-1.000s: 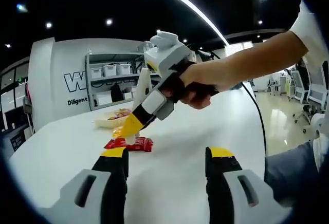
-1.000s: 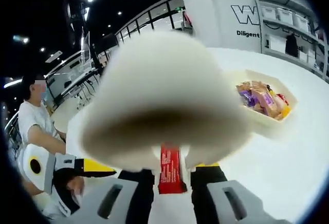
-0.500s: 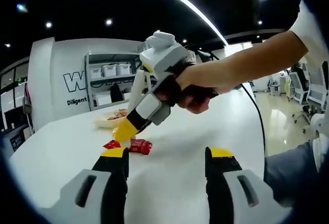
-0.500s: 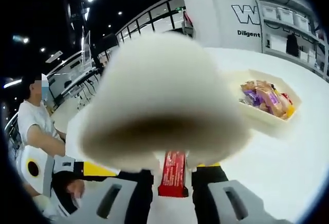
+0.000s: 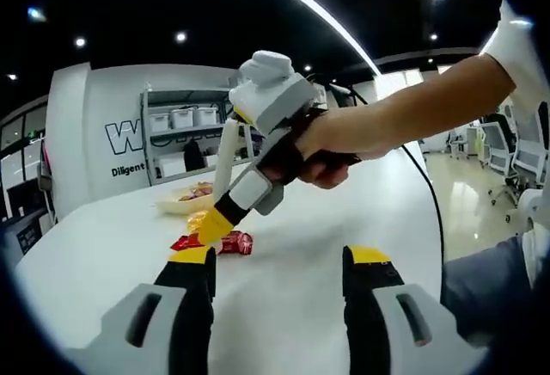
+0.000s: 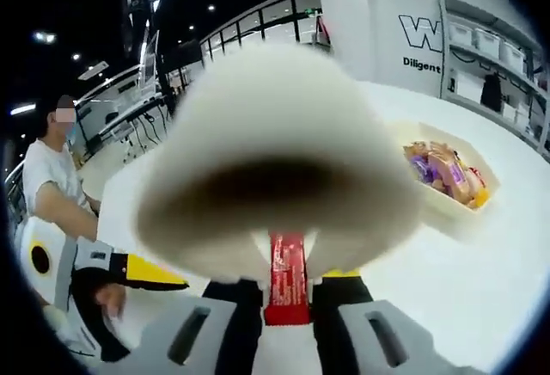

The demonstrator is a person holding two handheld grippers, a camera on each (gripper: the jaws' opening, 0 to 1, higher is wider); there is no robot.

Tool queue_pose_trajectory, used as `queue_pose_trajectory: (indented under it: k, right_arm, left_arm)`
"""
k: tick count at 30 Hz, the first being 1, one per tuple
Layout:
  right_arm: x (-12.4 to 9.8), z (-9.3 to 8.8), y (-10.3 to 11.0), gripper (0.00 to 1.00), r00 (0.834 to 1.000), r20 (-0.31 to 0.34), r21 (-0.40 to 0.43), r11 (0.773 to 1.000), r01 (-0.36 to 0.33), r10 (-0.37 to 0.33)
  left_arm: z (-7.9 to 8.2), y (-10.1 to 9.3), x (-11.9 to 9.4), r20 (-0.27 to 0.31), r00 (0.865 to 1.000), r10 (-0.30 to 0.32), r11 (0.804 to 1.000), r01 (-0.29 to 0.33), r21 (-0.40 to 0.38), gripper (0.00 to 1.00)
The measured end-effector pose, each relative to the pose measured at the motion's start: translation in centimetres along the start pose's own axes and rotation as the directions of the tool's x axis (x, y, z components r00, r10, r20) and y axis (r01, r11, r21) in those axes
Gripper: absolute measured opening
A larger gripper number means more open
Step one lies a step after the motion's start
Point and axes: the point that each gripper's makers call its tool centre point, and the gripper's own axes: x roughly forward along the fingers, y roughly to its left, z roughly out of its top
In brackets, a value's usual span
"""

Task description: Place the target food into the container with the food tongs after gripping and lifting it, then release it inside without dropping or visibly crushing the food.

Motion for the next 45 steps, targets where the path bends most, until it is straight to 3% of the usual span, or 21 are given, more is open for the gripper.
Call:
queue_pose_trajectory:
  k: [3,5,13,17,29,34,39,45]
  right_arm:
    - [-0.1,0.0,0.0,0.15,1.000,-0.002,0.002,1.000,0.002,-0.002]
    - [-0.4,0.2,0.3,0.15,1.000,0.014,0.064,0.998,-0.017,0.016]
    - [-2.5,3.4,-1.9,0.16,0.995,0.097,0.090,0.996,-0.001,-0.007]
    - [-3.9,5.5,-4.2,0.16,0.990,0.128,0.108,0.993,0.039,-0.053]
    - [-5.0,7.5,-9.5,0.17,0.981,0.123,0.125,0.983,0.137,-0.152]
    - [-5.0,8.0,-11.0,0.17,0.975,0.126,0.135,0.977,0.167,-0.184]
    - [-4.4,8.0,-12.5,0.17,0.972,0.108,0.140,0.971,0.192,-0.208]
    - [-3.7,8.7,-13.7,0.17,0.968,0.109,0.146,0.967,0.207,-0.224]
  left_arm:
    - [-0.1,0.1,0.0,-0.002,1.000,0.003,1.000,-0.003,-0.001,0.58]
    - [-0.1,0.1,0.0,-0.004,1.000,0.004,1.000,-0.004,0.003,0.58]
    - [0.1,-0.1,-0.1,0.000,1.000,0.005,1.000,-0.005,0.003,0.58]
    - [0.1,-0.1,-0.2,-0.001,1.000,0.005,1.000,-0.005,0.002,0.58]
    - [0.0,0.2,-0.1,0.007,1.000,0.001,1.000,-0.001,0.002,0.60]
    - [0.0,0.3,-0.1,0.007,1.000,0.009,1.000,-0.009,0.007,0.65]
    - [0.3,0.6,-0.1,0.023,0.999,0.035,0.999,-0.035,0.019,0.86]
    - [0.5,0.9,-0.2,0.036,0.998,0.044,0.999,-0.044,-0.006,0.95]
